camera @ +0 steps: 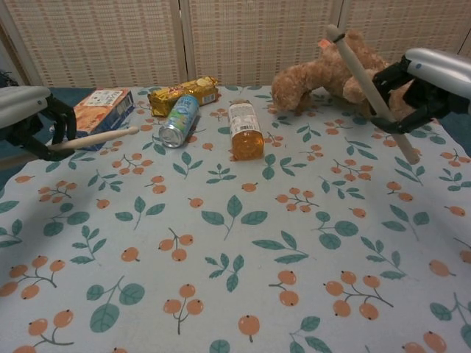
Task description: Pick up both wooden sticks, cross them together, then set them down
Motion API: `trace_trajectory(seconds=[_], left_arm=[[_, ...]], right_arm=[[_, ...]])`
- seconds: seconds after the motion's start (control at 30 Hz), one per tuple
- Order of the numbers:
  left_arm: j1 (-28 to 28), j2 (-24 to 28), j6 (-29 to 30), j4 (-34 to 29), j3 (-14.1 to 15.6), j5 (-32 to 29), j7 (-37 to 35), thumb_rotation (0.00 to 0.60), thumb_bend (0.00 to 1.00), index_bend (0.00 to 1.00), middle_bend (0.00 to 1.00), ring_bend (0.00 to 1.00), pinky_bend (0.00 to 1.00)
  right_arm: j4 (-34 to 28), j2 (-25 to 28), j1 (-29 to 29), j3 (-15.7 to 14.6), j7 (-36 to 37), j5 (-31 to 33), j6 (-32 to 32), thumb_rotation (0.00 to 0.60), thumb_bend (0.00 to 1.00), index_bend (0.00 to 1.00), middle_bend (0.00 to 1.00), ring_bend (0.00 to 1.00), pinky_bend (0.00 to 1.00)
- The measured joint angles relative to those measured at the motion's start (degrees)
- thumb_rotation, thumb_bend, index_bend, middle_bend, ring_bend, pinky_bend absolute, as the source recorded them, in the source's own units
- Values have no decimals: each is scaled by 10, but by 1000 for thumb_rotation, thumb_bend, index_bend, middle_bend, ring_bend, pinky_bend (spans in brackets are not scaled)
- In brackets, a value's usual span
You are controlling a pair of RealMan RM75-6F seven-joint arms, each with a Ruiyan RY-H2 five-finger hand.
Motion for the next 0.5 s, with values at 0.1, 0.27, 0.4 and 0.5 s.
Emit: trace_trajectory(seconds=[0.1,0.27,0.4,0.5], left_arm=[[11,-10,14,11,10,-1,27,600,382,703,878,935,1000],[34,-39,39,36,16,-9,55,600,382,562,746,873,1000],[44,-48,34,38,17,-20,54,600,372,369,572,721,971],[51,-50,26,36,18,-25,50,600,362,227,401,554,836]], right_arm=[[63,-14,-10,-2,-6,25,-7,600,445,820,661,934,1000],[191,-47,-17,-8,9,44,-45,600,440,640,592,703,1000],[273,-75,-18,-21,46,36,-93,600,317,486,392,284,862],[313,-93,-18,-35,72,17,-120,600,240,361,235,86,603]])
